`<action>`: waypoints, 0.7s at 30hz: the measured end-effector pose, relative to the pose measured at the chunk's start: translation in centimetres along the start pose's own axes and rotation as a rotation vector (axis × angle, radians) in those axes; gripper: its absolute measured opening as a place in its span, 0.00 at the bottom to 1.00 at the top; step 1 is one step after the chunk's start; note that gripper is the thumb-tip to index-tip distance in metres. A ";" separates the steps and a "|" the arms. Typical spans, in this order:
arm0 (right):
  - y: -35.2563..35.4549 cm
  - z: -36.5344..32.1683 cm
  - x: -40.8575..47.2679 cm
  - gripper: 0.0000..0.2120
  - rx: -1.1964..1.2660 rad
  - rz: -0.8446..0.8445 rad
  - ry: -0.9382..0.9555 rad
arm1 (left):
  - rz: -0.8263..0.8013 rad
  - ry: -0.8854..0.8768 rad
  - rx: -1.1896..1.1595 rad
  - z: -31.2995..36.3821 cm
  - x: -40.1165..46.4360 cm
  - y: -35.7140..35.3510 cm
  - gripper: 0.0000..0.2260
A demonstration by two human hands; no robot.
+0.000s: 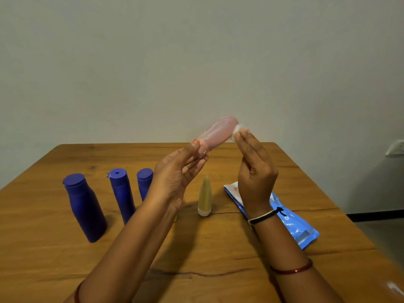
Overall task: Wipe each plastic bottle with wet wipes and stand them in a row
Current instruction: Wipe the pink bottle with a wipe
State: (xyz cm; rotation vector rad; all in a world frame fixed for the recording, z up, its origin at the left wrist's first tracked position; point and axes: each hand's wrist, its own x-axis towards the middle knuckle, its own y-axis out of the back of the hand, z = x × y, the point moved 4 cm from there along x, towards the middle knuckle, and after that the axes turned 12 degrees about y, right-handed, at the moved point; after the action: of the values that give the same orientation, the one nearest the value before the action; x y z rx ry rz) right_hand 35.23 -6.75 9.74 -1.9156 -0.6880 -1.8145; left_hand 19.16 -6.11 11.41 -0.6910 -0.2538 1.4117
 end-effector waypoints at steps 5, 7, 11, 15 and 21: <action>0.0 -0.5 0.2 0.21 0.017 0.005 -0.034 | 0.008 0.013 -0.014 0.1 0.1 -0.1 0.06; 0.0 -0.4 0.3 0.22 0.026 0.008 -0.057 | 0.003 0.012 -0.014 0.3 0.1 -0.2 0.07; -0.1 -0.6 0.3 0.22 0.030 0.008 -0.079 | 0.001 0.013 -0.007 0.6 0.3 -0.3 0.08; -0.2 -1.4 0.6 0.22 0.048 0.009 -0.060 | -0.002 0.017 0.008 0.6 0.4 -0.2 0.08; -1.5 -4.5 0.6 0.23 0.097 -0.098 0.125 | -0.042 -0.022 0.072 0.3 0.2 -0.3 0.11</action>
State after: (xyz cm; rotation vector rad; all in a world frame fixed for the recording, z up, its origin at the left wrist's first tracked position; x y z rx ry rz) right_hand 30.72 -8.23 10.55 -1.7172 -0.8243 -1.9052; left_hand 19.29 -5.88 11.73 -0.6082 -0.2330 1.3820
